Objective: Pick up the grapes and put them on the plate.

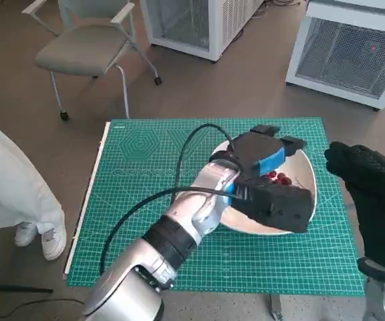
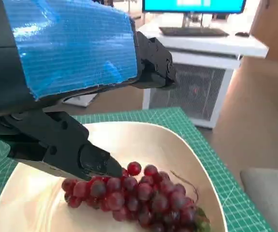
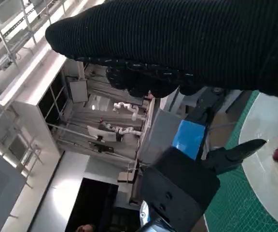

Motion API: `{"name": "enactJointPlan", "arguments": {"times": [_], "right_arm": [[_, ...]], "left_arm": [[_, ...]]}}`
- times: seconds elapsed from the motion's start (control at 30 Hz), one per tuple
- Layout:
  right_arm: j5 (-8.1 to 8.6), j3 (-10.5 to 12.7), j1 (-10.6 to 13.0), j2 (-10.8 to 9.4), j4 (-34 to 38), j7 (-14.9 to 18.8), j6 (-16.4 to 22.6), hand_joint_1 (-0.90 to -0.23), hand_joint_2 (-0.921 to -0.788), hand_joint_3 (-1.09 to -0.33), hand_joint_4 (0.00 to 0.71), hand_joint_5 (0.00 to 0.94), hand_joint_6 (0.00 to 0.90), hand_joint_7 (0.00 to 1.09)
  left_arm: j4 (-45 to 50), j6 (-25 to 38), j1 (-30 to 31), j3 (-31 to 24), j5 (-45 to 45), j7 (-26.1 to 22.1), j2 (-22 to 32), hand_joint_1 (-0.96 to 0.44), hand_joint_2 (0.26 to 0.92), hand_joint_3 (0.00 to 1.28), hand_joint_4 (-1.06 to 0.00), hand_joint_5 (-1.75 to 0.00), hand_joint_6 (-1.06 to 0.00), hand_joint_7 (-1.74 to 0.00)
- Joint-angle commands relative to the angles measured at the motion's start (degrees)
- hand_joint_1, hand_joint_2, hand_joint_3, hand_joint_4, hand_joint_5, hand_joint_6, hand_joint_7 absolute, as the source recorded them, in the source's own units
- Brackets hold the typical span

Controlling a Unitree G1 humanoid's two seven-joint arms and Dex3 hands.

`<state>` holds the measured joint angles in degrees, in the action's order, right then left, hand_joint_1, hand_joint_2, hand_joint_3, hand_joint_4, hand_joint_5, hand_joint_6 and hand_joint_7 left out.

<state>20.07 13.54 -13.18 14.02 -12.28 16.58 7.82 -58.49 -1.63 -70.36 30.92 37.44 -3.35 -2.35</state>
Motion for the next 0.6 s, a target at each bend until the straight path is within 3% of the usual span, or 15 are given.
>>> {"name": "enactJointPlan", "arguments": {"times": [0.03, 0.23, 0.37, 0.6], "right_arm": [[0.21, -0.07, 0.66, 0.06, 1.09, 0.53, -0.26, -0.533, -0.921, -0.585, 0.441, 0.064, 0.114, 0.87], [0.31, -0.06, 0.5, 0.01, 1.43, 0.71, -0.2, -0.533, -0.921, -0.587, 0.44, 0.065, 0.113, 0.87], [0.22, -0.09, 0.47, 0.08, 1.1, 0.55, -0.4, -0.533, -0.921, -0.586, 0.44, 0.066, 0.112, 0.87], [0.19, -0.08, 0.49, 0.14, 0.93, 0.49, -0.46, -0.533, -0.921, -0.585, 0.439, 0.068, 0.112, 0.87]], "left_arm": [[0.39, -1.45, 1.08, -0.02, 0.71, 3.79, 1.37, -0.26, 0.888, 0.06, -0.11, 0.0, -0.31, -0.02], [3.01, -2.99, 2.74, -1.48, 0.06, 7.26, 3.63, -0.31, 0.912, 0.05, -0.12, 0.0, -0.35, -0.03], [6.24, -5.6, 5.18, -5.26, -3.4, 8.63, 5.41, -0.35, 0.919, 0.06, -0.13, -0.01, -0.36, -0.03], [8.43, -7.95, 7.3, -8.4, -6.4, 8.85, 6.27, -0.4, 0.921, 0.08, -0.16, -0.01, -0.37, -0.03]]}}
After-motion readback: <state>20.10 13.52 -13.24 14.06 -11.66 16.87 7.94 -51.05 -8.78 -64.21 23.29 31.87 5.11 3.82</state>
